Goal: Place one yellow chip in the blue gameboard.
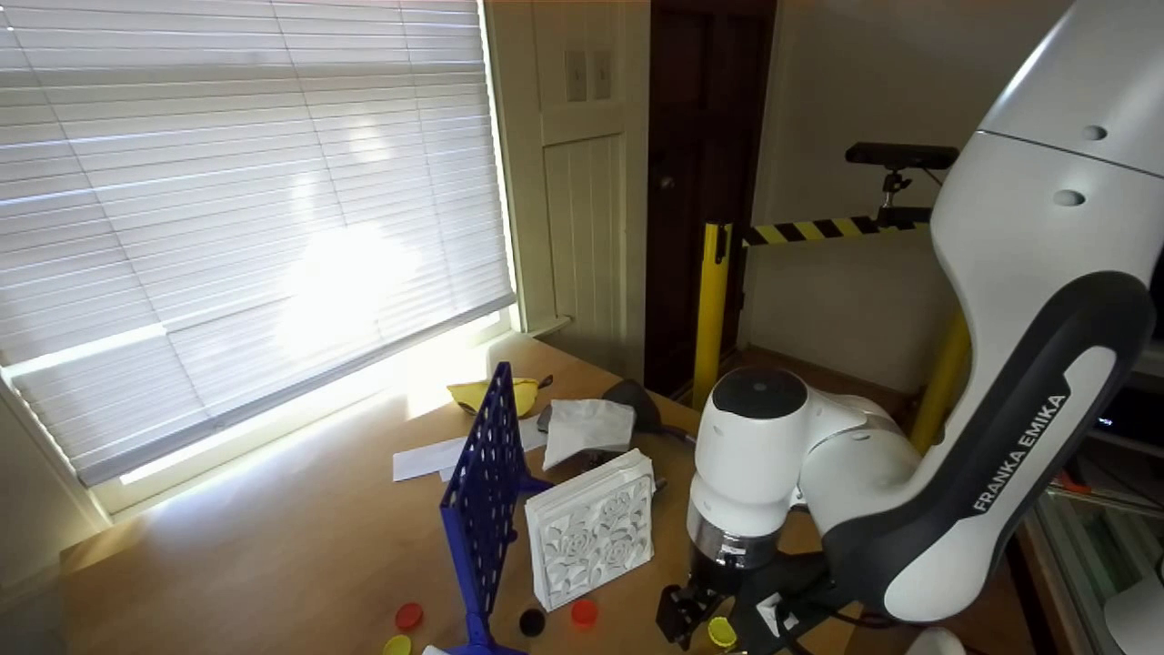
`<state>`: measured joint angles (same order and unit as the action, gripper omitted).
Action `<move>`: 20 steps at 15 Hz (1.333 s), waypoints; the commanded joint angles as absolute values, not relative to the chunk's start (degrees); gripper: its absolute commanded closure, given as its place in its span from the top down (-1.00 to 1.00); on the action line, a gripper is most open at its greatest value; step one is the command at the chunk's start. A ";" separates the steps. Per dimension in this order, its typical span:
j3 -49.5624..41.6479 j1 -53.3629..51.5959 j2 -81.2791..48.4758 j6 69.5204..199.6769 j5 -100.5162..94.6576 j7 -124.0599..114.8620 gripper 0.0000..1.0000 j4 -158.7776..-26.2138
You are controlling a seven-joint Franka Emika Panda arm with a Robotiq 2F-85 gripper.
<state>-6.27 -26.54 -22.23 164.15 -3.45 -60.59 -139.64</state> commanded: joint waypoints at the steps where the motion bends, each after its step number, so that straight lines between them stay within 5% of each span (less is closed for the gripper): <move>1: -7.20 -28.02 -23.57 163.36 -5.22 -63.37 0.93 -138.01; 9: -7.79 -28.85 -24.47 163.02 -5.25 -64.11 0.44 -137.18; 16: -7.97 -29.31 -24.01 162.90 -5.40 -64.26 0.29 -137.07; 20: -7.98 -29.42 -23.98 162.90 -5.45 -64.31 -0.50 -136.95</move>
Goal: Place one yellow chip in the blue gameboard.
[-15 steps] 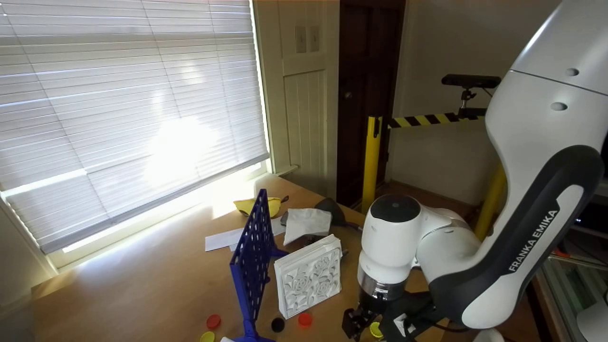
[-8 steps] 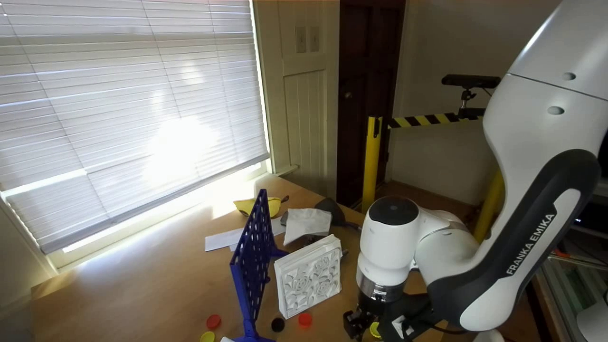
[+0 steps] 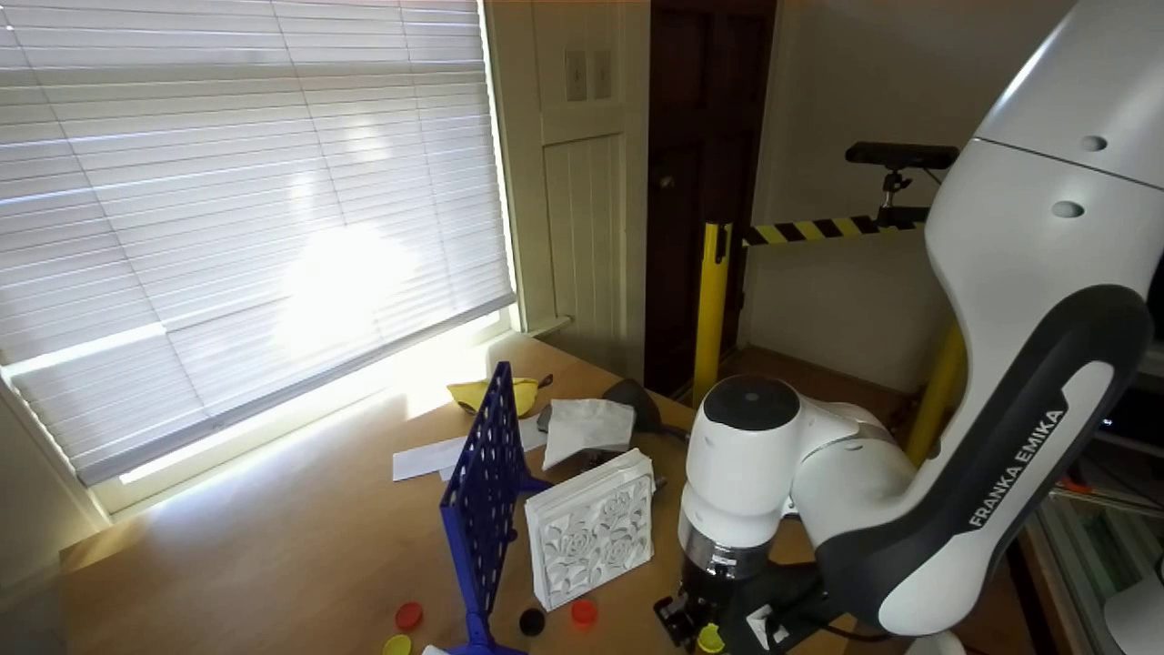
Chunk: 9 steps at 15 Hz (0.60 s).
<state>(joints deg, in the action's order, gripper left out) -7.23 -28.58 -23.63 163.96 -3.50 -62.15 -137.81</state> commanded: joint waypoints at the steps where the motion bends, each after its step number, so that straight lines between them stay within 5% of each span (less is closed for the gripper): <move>1: -7.97 -29.42 -23.99 162.85 -5.47 -64.33 -0.63 -136.91; 2: -8.01 -29.46 -23.97 162.84 -5.53 -64.39 -0.78 -136.93; 9: -9.17 -29.03 -20.51 158.39 -9.08 -62.97 -0.78 -137.65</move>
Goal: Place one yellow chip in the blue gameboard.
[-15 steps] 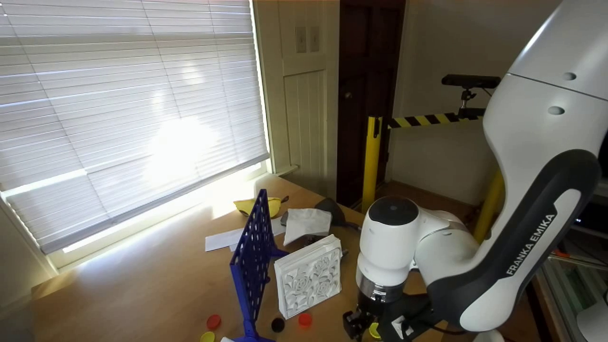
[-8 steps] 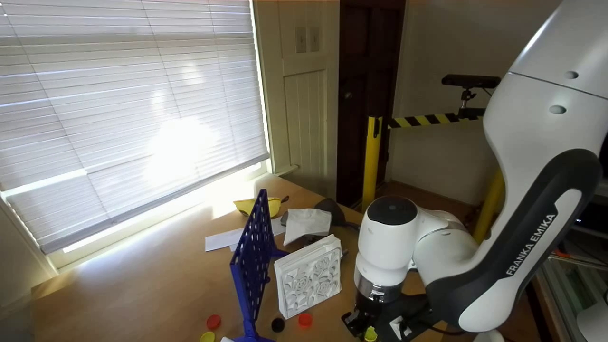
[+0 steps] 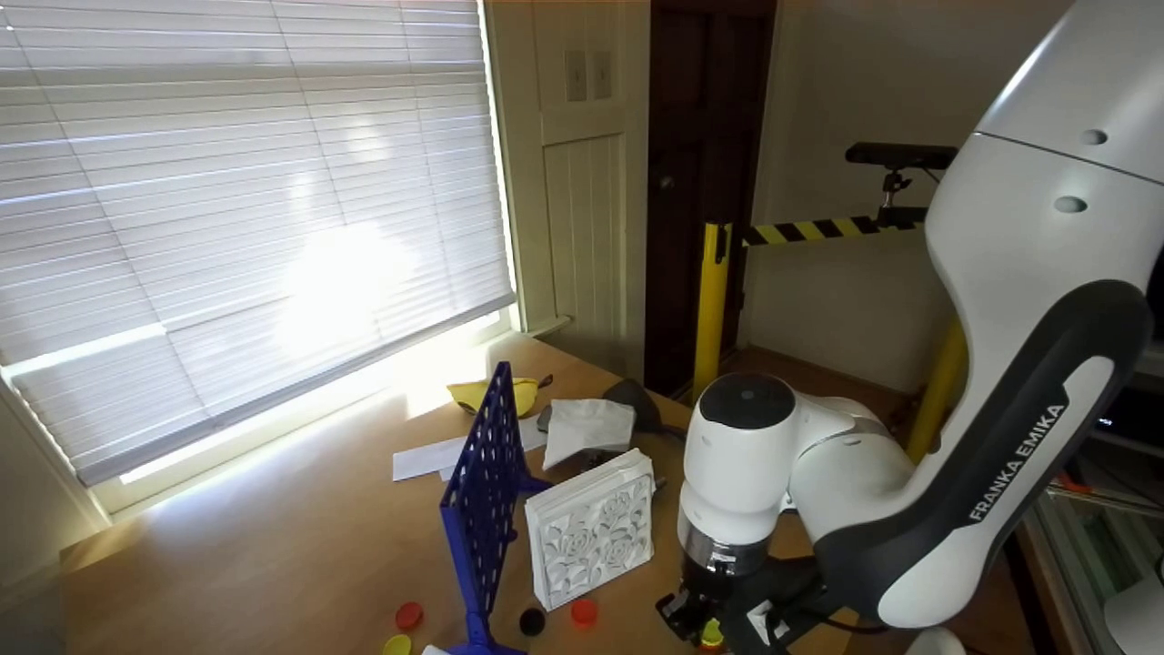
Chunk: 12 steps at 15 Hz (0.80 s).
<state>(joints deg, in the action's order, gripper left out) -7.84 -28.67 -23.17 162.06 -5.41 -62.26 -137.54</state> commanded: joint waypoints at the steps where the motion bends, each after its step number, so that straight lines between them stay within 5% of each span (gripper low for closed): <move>1: -9.29 -28.78 -19.79 157.47 -10.24 -62.85 -0.78 -137.81; 12: -8.19 -25.94 -22.67 158.01 -17.06 -64.44 -0.78 -136.84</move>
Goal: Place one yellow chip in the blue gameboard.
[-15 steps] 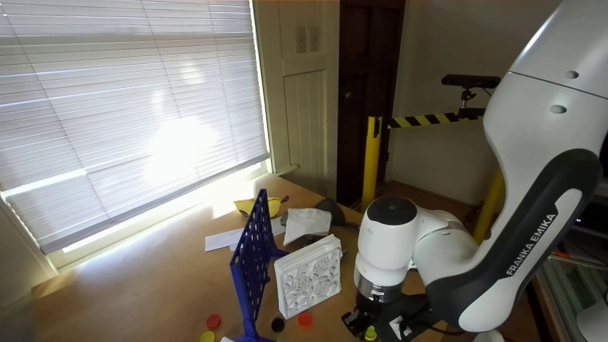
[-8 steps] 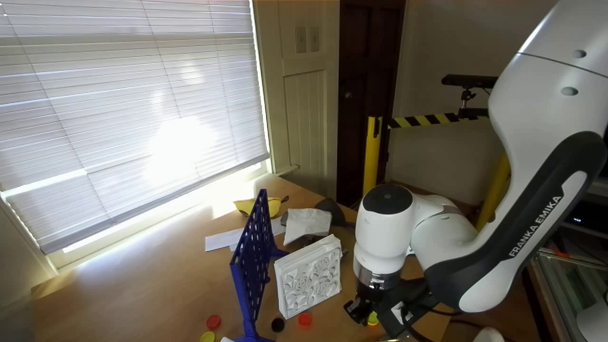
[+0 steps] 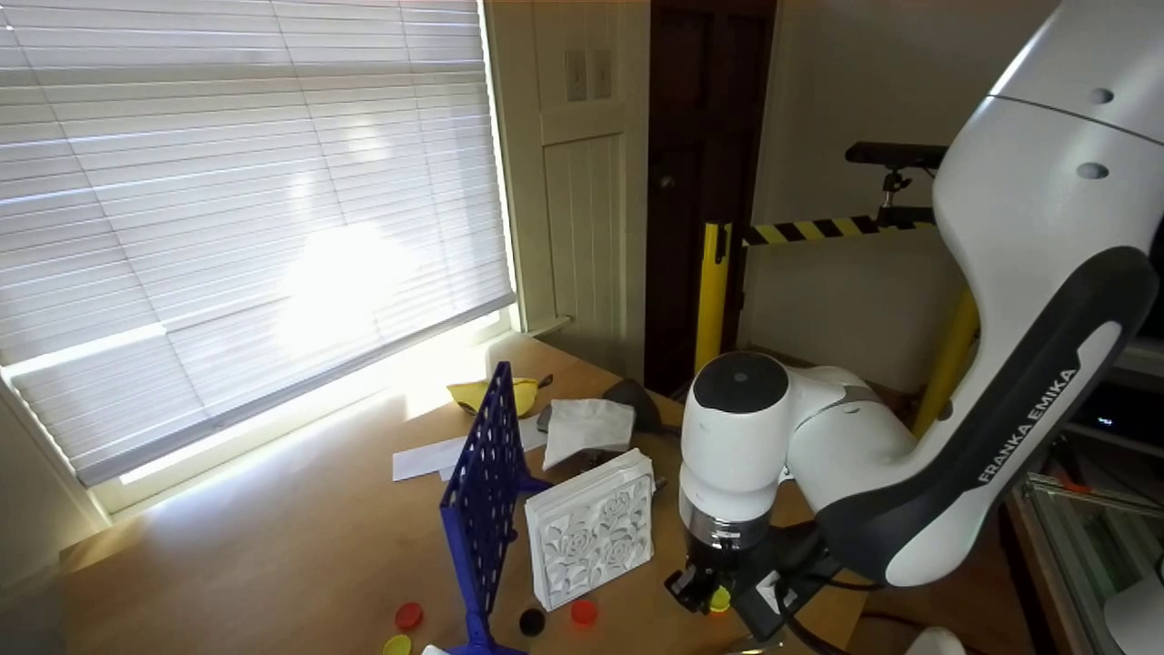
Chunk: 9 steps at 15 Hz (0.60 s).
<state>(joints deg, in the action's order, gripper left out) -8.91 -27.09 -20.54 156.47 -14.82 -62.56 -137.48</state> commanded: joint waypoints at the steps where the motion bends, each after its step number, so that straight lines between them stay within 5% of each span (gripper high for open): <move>1: -8.25 -25.95 -23.06 158.26 -16.87 -64.25 -0.78 -136.88; 2: -8.37 -25.96 -23.30 158.67 -16.68 -64.10 0.22 -136.87; 3: -9.04 -26.53 -23.63 158.95 -17.20 -64.60 -0.76 -136.85; 9: -8.94 -26.41 -22.84 158.81 -16.60 -63.94 -0.79 -137.26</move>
